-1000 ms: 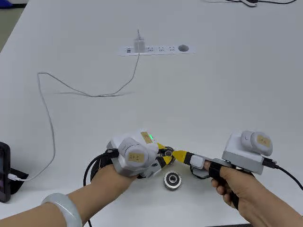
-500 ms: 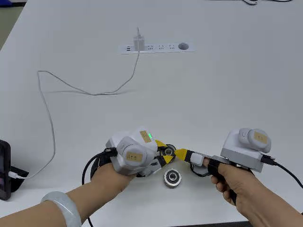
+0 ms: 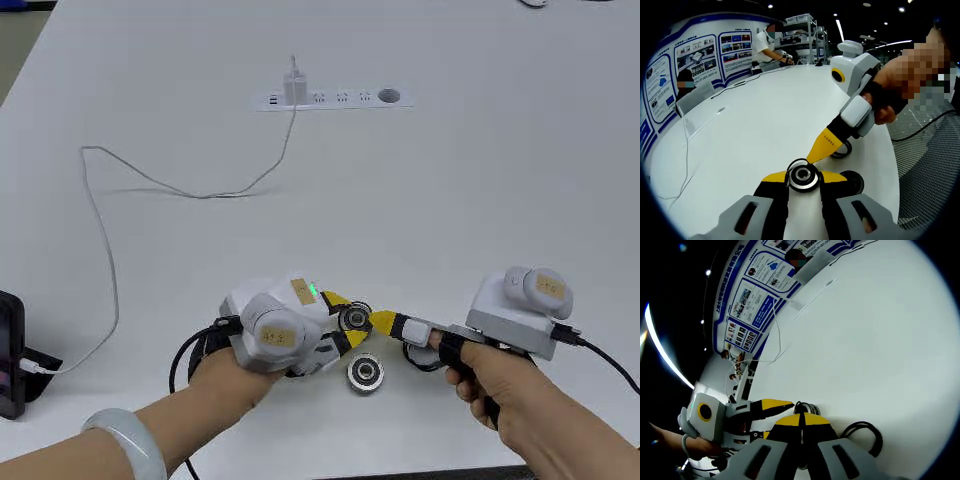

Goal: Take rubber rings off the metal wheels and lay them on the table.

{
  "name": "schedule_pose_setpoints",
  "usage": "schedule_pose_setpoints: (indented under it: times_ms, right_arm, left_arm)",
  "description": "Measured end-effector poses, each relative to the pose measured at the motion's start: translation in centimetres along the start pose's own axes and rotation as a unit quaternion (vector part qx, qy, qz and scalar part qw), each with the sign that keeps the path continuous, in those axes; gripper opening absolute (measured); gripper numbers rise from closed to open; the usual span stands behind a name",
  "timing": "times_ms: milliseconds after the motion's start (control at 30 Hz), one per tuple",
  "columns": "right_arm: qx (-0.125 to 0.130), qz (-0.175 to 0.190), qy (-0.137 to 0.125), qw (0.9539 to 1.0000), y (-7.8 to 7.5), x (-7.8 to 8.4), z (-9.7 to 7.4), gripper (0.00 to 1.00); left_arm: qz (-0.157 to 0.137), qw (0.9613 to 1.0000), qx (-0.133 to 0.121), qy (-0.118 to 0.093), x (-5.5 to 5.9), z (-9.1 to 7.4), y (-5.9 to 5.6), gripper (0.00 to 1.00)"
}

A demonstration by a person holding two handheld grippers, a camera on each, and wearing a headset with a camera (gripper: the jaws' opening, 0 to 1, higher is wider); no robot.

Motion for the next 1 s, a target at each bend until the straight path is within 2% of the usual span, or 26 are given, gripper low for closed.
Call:
schedule_pose_setpoints:
  times_ms: [167, 300, 700, 1000]
  right_arm:
    - [-0.002, 0.002, -0.001, 1.0, 0.1, 0.1, 0.0, 0.02]
    - [-0.006, 0.004, -0.004, 1.0, 0.3, -0.1, -0.1, 0.02]
    - [-0.022, 0.01, -0.007, 0.9997, 1.1, 0.1, -0.3, 0.02]
    - [-0.042, 0.017, -0.02, 0.9988, 2.6, 0.0, -1.6, 0.02]
  left_arm:
    - [0.0, 1.0, -0.003, 0.001, 0.1, -0.1, 0.0, 0.3]
    - [-0.006, 0.9999, -0.008, 0.0, 0.2, -0.1, 0.1, 0.39]
    - [-0.013, 0.9999, -0.009, -0.006, 0.3, -0.3, 0.0, 0.41]
    - [-0.02, 0.9996, -0.013, -0.013, 0.6, -0.7, 0.1, 0.45]
Point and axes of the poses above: the centre of the closed fingertips' face, and the gripper's own axes: z roughly forward along the fingers, y roughly to its left, x roughly out of its underside, the point moved 8 cm from there along -z, roughly backward along the fingers, and after that the axes turned 6 degrees about -y, right-handed, at the moved point
